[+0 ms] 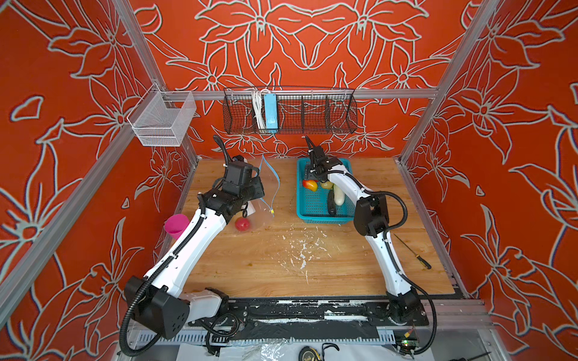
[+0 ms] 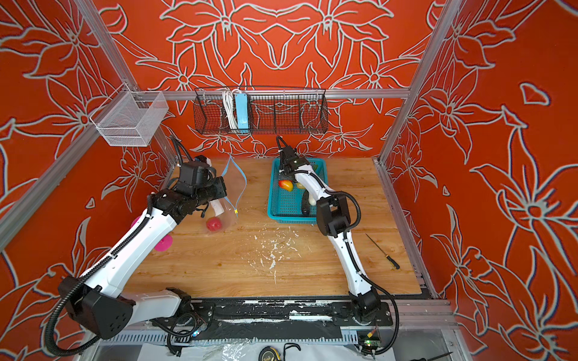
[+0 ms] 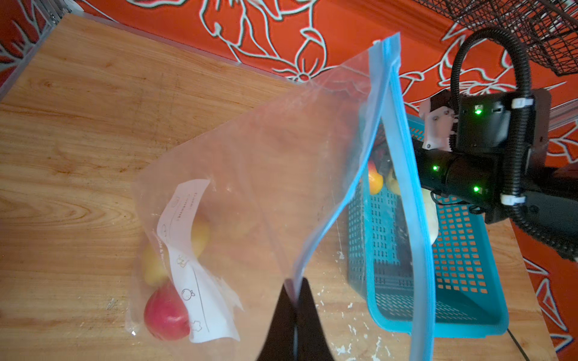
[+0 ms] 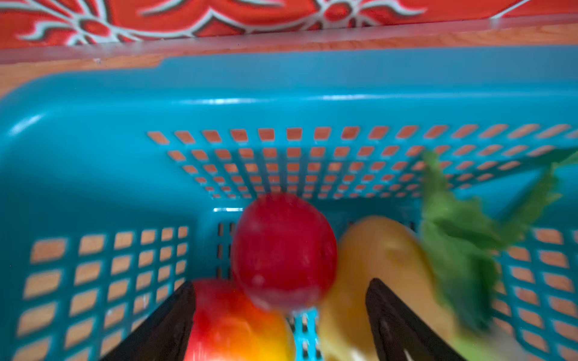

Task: Place the food in the zip-top bag and seal the zipper
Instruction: 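Lower the right gripper into the basket and grasp another red fruit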

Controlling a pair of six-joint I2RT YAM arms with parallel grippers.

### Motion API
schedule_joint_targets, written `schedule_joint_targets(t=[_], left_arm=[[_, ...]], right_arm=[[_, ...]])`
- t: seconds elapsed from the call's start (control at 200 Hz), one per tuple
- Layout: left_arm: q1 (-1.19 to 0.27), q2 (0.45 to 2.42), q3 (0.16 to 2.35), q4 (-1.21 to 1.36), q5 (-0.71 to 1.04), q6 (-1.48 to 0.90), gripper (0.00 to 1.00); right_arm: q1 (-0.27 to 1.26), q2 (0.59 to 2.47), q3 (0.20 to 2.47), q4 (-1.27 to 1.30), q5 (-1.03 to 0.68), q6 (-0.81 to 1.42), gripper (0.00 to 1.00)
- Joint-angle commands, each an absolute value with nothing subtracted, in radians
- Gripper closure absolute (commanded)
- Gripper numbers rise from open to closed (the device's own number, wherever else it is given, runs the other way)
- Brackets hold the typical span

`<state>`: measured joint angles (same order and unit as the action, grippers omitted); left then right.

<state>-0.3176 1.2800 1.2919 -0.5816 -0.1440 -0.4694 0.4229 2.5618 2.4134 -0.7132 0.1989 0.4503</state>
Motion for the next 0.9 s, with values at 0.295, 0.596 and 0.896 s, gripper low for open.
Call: schedule_joint_targets(t=[0.295, 0.596, 0.896], left_arm=[[-0.314, 1.272, 1.281, -0.568, -0.141, -0.472, 1.0], [-0.314, 1.266, 1.279, -0.566, -0.146, -0.472, 1.0], [-0.314, 1.273, 1.281, -0.566, -0.146, -0.472, 1.0]], right_arm=[[0.4, 2.64, 2.475, -0.747, 0.178, 0.524, 0.17], [0.392, 2.644, 2.47, -0.733, 0.167, 0.52, 0.27], [0.383, 2.626, 2.467, -0.733, 0.13, 0.525, 0.49]])
